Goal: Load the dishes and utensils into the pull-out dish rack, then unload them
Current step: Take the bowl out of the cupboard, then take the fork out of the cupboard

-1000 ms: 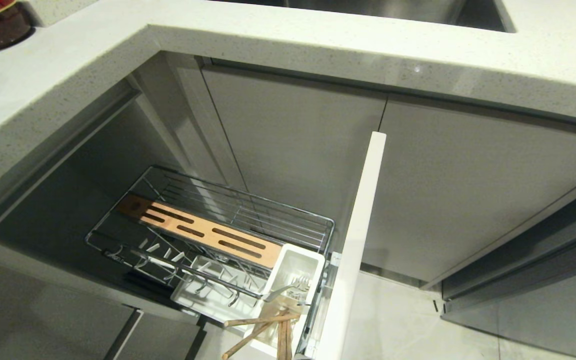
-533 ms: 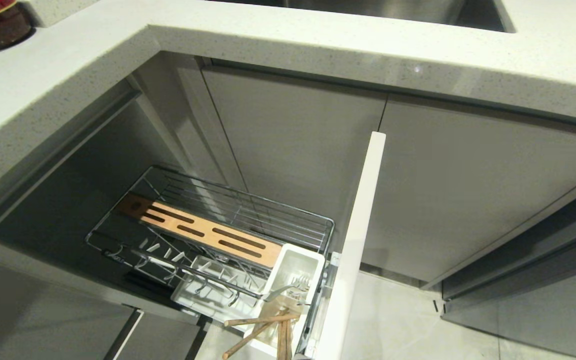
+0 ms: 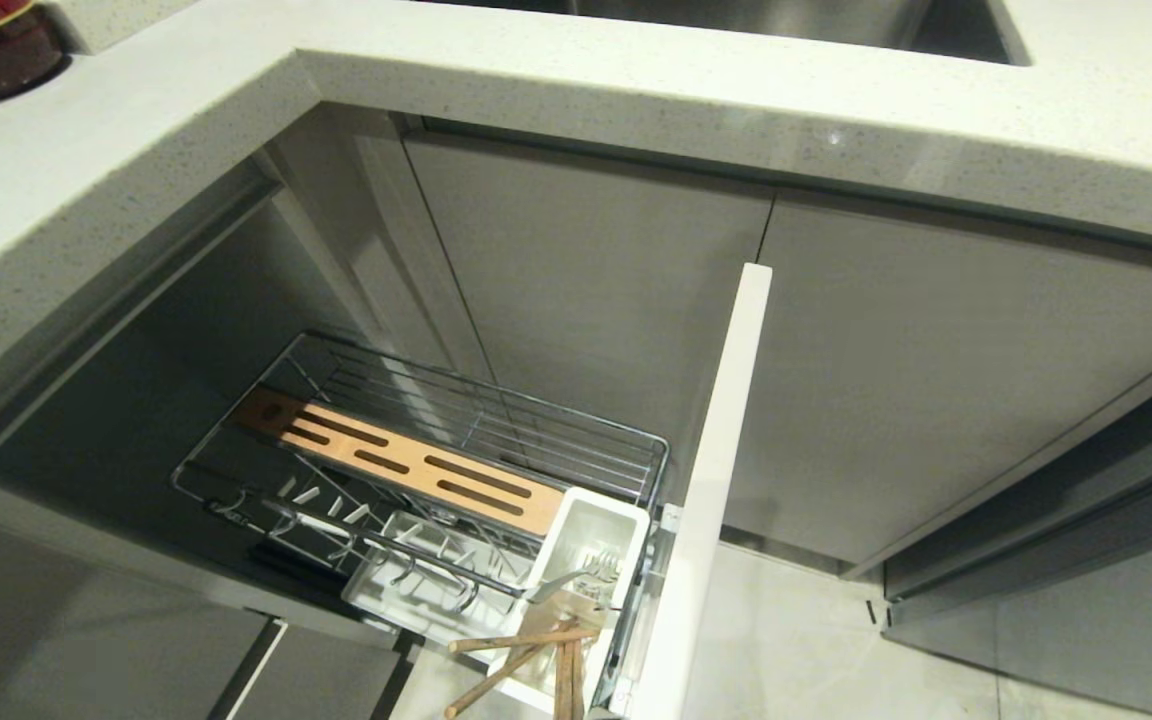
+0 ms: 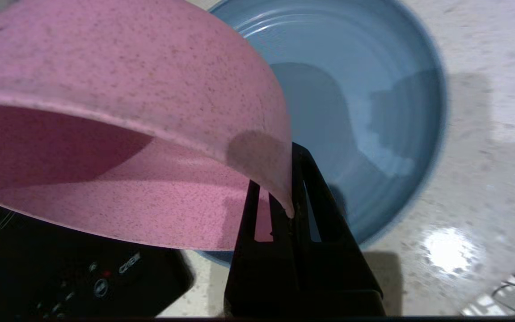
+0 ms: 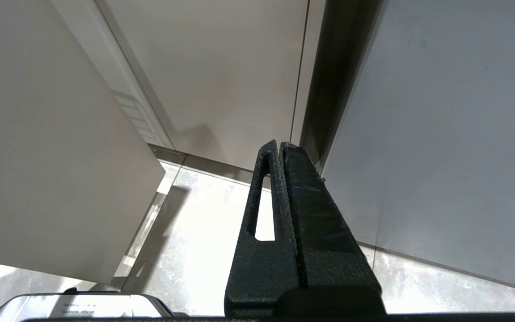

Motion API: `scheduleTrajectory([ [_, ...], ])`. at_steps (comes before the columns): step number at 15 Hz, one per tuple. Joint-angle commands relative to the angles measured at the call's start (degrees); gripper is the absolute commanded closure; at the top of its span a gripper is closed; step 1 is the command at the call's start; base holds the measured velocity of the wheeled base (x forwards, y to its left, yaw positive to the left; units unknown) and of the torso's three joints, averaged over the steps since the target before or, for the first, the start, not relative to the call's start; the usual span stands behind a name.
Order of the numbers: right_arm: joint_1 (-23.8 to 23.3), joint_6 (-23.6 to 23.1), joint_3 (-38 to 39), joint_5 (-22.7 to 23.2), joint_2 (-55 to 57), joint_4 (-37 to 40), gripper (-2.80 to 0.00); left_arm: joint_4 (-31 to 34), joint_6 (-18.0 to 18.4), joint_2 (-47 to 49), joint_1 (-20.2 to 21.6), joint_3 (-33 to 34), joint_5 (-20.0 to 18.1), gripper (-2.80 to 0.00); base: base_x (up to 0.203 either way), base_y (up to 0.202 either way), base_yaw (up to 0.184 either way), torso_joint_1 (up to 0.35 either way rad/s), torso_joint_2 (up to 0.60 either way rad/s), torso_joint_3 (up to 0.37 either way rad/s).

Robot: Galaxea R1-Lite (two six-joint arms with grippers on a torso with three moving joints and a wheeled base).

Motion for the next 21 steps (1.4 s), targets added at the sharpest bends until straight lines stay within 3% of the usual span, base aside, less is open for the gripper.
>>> scheduleTrajectory([
  [1,0.01,0.01,1.49,0.01,-0.04,-0.05,0.00,1.57,1.01,1.89,1.29,0.39,1.15,0.00,0.000,0.000,0.000,0.000,0.00,0.000],
  [8,0.01,0.00,1.49,0.01,-0.04,-0.05,0.00,2.61,6.47,4.25,1.22,2.56,1.18,0.00,0.000,0.000,0.000,0.000,0.00,0.000],
  [21,0.01,-0.01,1.49,0.01,-0.04,-0.05,0.00,2.53,7.00,5.57,1.04,2.83,1.18,0.00,0.000,0.000,0.000,0.000,0.00,0.000],
])
